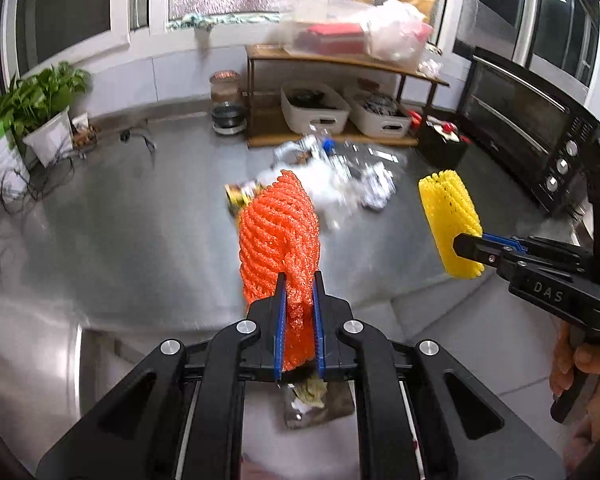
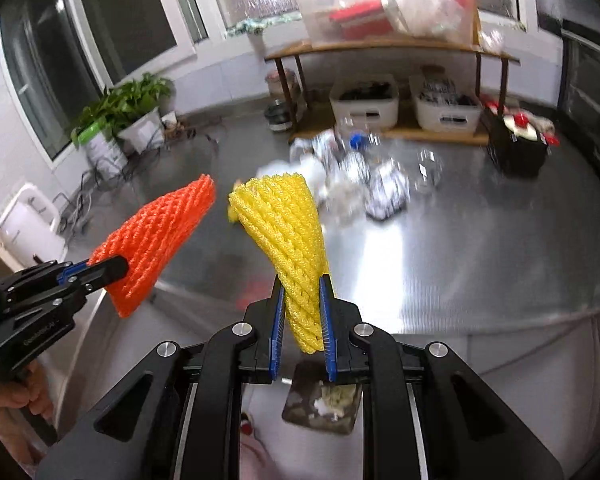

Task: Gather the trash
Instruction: 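Lift both foam nets and carry them over the trash bin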

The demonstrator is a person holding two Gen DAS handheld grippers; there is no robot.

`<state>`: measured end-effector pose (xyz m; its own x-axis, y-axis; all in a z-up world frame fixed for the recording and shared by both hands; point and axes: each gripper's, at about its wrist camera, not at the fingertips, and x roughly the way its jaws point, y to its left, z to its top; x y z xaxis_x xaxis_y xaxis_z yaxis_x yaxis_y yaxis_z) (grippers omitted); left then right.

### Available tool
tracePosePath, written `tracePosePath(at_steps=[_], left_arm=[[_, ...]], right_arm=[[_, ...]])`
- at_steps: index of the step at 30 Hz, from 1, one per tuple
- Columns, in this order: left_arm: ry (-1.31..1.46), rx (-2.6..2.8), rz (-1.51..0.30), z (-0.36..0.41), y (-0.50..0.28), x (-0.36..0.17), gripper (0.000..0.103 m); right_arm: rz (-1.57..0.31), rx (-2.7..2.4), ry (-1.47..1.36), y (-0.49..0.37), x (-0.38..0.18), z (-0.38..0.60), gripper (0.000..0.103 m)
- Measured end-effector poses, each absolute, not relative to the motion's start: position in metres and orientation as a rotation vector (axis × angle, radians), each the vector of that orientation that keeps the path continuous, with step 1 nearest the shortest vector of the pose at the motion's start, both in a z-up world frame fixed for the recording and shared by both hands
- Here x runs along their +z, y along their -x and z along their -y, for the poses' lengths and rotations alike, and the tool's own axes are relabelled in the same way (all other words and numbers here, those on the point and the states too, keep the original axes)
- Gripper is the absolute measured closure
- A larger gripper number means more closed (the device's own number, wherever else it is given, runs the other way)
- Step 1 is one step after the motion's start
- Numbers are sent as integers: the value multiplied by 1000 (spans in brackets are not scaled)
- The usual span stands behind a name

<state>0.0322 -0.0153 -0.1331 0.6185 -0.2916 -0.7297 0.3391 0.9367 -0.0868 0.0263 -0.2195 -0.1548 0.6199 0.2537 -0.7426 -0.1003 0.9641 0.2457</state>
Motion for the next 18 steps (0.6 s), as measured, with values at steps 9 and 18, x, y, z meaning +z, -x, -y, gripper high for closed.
tracePosePath(at_steps=[9,18], left_arm=[[-24,-412,-966,12,8,-202,93],[-21,-435,-1156,24,13,-307,93]], right_arm=[[-1065,170,-259,5,-240,225,85],[-1219,110,-317,15,-335,213,85]])
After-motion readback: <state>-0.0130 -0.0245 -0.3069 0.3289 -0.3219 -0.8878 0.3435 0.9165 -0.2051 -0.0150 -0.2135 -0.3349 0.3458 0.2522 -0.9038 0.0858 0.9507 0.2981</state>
